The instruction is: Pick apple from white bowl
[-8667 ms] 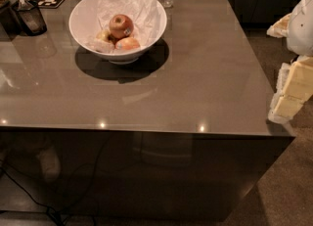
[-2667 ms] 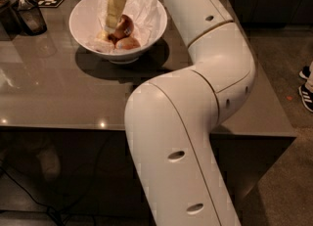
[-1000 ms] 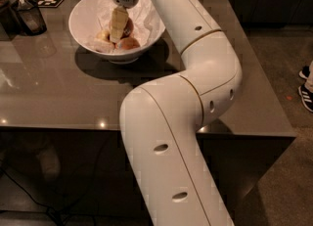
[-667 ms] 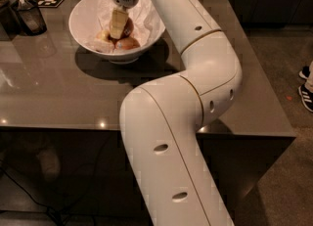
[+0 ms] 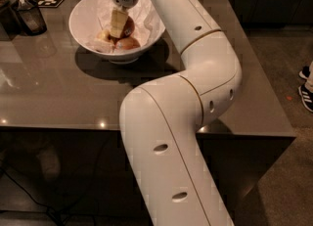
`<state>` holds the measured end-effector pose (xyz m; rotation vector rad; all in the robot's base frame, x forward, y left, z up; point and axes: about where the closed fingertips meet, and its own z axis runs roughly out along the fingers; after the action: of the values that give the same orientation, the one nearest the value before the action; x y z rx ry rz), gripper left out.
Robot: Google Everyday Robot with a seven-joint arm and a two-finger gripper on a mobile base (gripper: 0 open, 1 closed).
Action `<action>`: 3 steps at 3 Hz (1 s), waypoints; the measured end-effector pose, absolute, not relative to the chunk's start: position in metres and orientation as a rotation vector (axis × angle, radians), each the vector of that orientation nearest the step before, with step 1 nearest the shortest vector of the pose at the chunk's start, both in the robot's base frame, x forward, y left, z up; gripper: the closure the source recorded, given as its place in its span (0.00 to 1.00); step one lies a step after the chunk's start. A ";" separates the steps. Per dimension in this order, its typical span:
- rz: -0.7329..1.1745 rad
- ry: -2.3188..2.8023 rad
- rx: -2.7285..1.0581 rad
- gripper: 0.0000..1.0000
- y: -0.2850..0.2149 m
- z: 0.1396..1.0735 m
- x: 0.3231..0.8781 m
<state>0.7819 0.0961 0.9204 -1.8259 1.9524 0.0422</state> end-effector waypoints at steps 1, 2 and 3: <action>0.037 1.929 -1.810 1.00 0.100 0.925 0.786; 0.036 1.922 -1.806 1.00 0.101 0.927 0.787; 0.014 1.863 -1.798 1.00 0.103 0.964 0.777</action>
Offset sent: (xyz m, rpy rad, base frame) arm -0.0109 -0.0028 0.0834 0.0242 -0.0983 0.0204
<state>0.7768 0.1032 0.9641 -1.7976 1.8631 0.0145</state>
